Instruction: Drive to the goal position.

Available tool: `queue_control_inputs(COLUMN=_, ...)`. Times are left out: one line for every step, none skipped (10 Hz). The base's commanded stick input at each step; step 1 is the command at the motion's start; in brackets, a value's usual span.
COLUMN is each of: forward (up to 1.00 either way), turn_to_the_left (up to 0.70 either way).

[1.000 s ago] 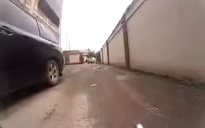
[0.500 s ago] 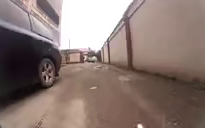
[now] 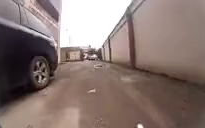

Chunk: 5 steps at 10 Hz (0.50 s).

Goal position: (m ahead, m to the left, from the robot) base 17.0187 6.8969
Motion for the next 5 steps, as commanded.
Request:
queue_control_inputs(forward=0.7, turn_to_the_left=0.0)
queue_control_inputs(forward=0.7, turn_to_the_left=0.0)
queue_control_inputs(forward=0.7, turn_to_the_left=0.0)
queue_control_inputs(forward=0.7, turn_to_the_left=0.0)
queue_control_inputs(forward=0.7, turn_to_the_left=0.0)
